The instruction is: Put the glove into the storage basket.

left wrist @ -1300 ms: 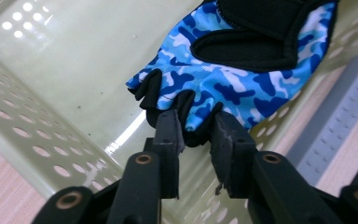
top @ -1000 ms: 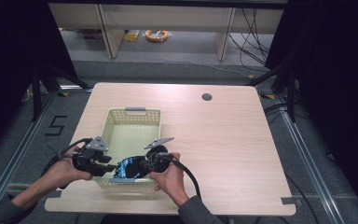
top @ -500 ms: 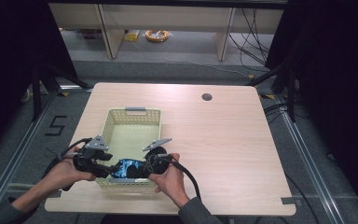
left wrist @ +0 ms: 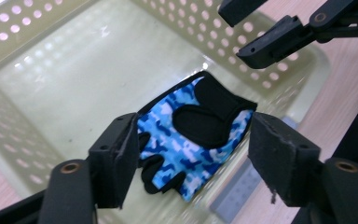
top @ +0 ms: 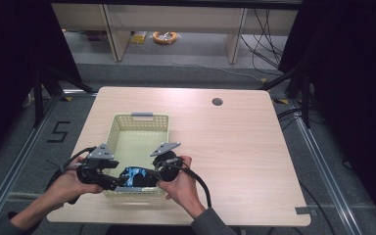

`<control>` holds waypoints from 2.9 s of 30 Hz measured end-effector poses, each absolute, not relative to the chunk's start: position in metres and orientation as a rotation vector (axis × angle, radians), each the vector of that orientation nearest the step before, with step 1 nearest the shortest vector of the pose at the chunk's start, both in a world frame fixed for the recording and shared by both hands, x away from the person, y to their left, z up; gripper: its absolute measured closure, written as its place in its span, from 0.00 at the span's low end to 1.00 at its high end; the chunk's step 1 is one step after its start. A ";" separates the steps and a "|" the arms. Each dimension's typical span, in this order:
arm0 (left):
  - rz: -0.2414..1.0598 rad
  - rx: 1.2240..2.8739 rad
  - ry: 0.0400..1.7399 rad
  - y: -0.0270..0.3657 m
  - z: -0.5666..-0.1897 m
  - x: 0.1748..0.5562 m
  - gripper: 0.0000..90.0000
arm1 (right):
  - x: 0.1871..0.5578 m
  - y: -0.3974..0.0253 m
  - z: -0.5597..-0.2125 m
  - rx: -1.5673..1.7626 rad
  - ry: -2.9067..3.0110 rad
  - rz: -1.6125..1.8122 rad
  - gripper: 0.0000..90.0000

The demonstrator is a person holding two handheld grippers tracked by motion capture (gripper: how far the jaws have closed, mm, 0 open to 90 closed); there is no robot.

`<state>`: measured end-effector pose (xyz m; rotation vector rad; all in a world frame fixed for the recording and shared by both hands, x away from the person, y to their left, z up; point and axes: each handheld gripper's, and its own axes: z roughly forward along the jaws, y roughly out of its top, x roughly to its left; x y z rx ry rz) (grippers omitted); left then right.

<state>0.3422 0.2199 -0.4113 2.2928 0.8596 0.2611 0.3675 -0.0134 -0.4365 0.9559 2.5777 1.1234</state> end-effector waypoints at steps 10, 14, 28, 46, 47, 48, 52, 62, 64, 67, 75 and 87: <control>0.226 2.216 0.863 0.210 -0.412 0.335 0.29 | 0.361 -0.039 -0.420 0.908 2.502 1.188 0.52; 0.239 2.182 0.863 0.205 -0.411 0.330 0.26 | 0.361 -0.058 -0.415 0.931 2.474 1.226 0.51; 0.263 2.128 0.785 0.187 -0.405 0.309 0.22 | 0.349 -0.088 -0.414 0.978 2.413 1.299 0.48; 0.233 2.090 0.739 0.156 -0.423 0.298 0.18 | 0.335 -0.128 -0.418 1.052 2.341 1.336 0.43; 0.229 2.091 0.727 0.155 -0.425 0.298 0.18 | 0.335 -0.129 -0.418 1.042 2.338 1.334 0.43; 0.230 2.089 0.741 0.153 -0.425 0.297 0.18 | 0.334 -0.131 -0.418 1.051 2.345 1.328 0.43; 0.236 2.083 0.720 0.148 -0.428 0.295 0.18 | 0.332 -0.136 -0.418 1.051 2.342 1.342 0.43; 0.254 2.067 0.691 0.142 -0.430 0.290 0.18 | 0.327 -0.152 -0.424 1.087 2.320 1.340 0.42; 0.233 2.056 0.694 0.141 -0.431 0.288 0.18 | 0.326 -0.153 -0.426 1.088 2.322 1.353 0.41; 0.252 2.083 0.680 0.139 -0.431 0.284 0.18 | 0.328 -0.157 -0.428 1.057 2.328 1.371 0.39; 0.248 2.110 0.642 0.134 -0.434 0.278 0.18 | 0.326 -0.161 -0.432 1.080 2.321 1.392 0.36; 0.201 2.140 0.593 0.126 -0.450 0.267 0.18 | 0.320 -0.170 -0.438 1.064 2.330 1.415 0.33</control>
